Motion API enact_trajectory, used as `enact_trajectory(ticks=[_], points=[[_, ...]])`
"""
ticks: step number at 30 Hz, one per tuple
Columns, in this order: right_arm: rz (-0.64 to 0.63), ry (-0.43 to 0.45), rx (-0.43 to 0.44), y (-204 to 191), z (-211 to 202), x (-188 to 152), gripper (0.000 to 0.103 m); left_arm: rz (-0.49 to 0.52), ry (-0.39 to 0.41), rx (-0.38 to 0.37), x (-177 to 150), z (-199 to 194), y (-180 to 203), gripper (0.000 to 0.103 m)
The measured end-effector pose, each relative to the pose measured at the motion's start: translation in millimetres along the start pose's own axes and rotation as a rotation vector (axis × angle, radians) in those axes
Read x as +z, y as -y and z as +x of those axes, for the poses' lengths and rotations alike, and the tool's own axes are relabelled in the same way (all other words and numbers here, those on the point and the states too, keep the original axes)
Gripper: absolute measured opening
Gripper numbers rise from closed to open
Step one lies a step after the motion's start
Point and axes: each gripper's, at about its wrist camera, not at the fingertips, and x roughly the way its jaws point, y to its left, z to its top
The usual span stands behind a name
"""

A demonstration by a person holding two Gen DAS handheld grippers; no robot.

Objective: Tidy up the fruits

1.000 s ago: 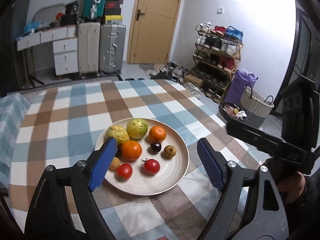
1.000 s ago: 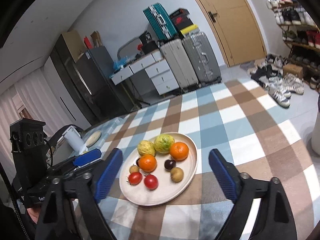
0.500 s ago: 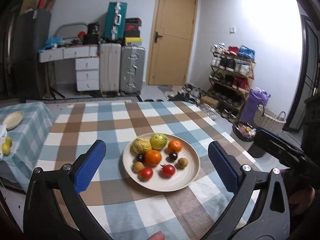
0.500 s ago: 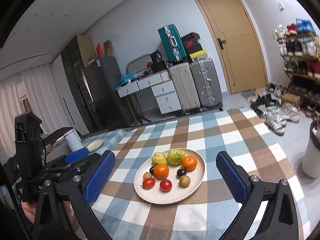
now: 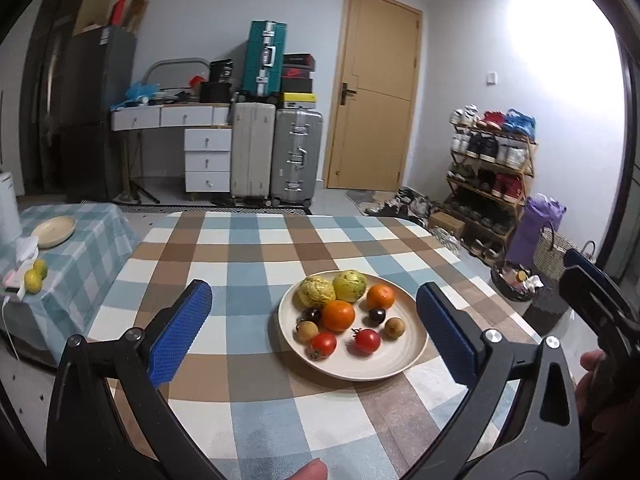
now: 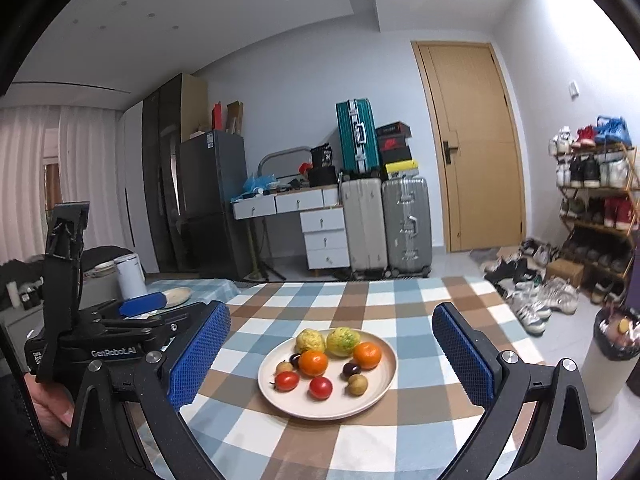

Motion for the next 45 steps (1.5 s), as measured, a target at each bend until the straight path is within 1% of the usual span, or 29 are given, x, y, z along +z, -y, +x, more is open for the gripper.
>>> enact_trajectory(ticks=[3,4,7,11,14,18,27,33,35,38,40,42,45], points=[[-0.031,0.012,-0.023,-2.6,-0.3,-4.2,0.103,-0.002,0.021,0.009,-5.5,5.1,-3.5,0.102],[-0.042,0.015,-0.027,-3.6,0.8,-6.0,0.103,0.002,0.040,0.013,-8.7,4.8,-4.4,0.102],[-0.087,0.028,-0.050,-5.6,2.5,-13.9,0.103,0.029,0.067,0.047,-14.9,10.0,-2.8,0.102],[-0.120,-0.003,-0.076,-4.9,12.2,-26.0,0.103,0.026,0.060,0.046,-25.9,21.1,-5.6,0.102],[-0.122,-0.030,-0.078,-2.5,19.7,-35.2,0.103,0.027,0.060,0.045,-35.0,29.7,-9.6,0.102],[-0.127,-0.044,-0.078,0.7,26.8,-44.2,0.103,0.023,0.037,0.055,-47.9,46.7,-17.6,0.102],[-0.127,-0.073,-0.082,4.0,40.8,-56.5,0.103,0.029,0.012,0.064,-63.6,65.0,-23.4,0.102],[-0.126,-0.082,-0.082,5.3,43.2,-60.6,0.103,0.042,0.020,0.050,-65.8,68.0,-21.6,0.102],[-0.125,-0.085,-0.077,5.5,43.4,-61.2,0.103,0.049,0.017,0.059,-65.3,64.8,-20.6,0.102],[-0.118,-0.115,-0.072,7.0,49.4,-62.1,0.103,0.070,0.035,0.061,-65.9,61.9,-15.2,0.102],[-0.105,-0.149,-0.067,8.8,55.7,-63.0,0.103,0.095,0.060,0.057,-67.2,58.3,-10.1,0.102],[-0.103,-0.145,-0.065,8.9,54.8,-63.0,0.103,0.114,0.072,0.048,-68.6,57.1,-6.3,0.102],[-0.107,-0.144,-0.062,7.5,54.4,-64.0,0.103,0.102,0.071,0.049,-67.7,54.3,-7.2,0.102]])
